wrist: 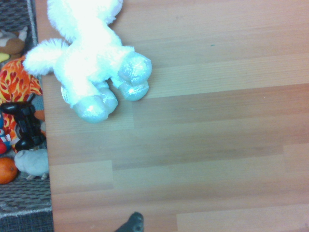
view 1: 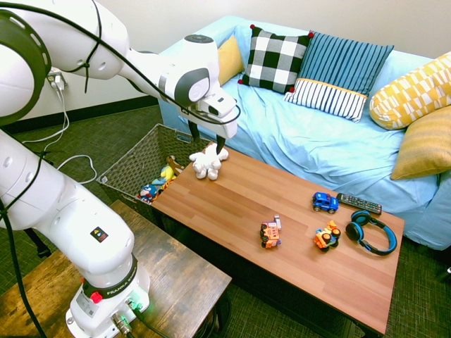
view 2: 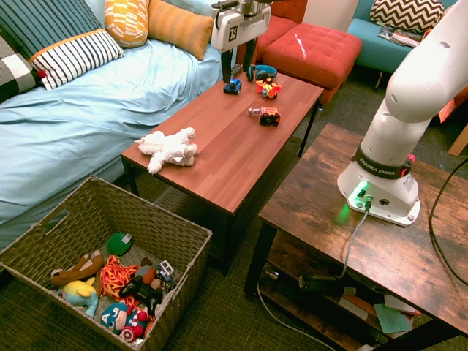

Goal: Put the stuffed toy in the basket

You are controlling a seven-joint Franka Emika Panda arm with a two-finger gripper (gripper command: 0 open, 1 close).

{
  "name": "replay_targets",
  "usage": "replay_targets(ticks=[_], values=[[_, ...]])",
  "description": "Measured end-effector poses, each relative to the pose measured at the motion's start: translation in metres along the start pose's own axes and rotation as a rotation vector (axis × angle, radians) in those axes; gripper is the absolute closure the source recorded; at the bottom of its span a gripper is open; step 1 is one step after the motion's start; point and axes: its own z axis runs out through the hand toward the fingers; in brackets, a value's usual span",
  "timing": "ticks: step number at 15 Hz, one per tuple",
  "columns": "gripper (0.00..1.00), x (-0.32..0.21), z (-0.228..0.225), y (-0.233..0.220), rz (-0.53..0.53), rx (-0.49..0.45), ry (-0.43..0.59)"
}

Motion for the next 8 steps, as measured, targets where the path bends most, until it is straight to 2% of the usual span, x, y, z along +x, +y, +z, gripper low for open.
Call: replay_targets(ticks=[4,8], values=[[0.00,0.006,0.000,-0.007,-0.002,-0.009,0.017],[0.00,0.023,0.014,-0.051,-0.026,0.001,0.029]])
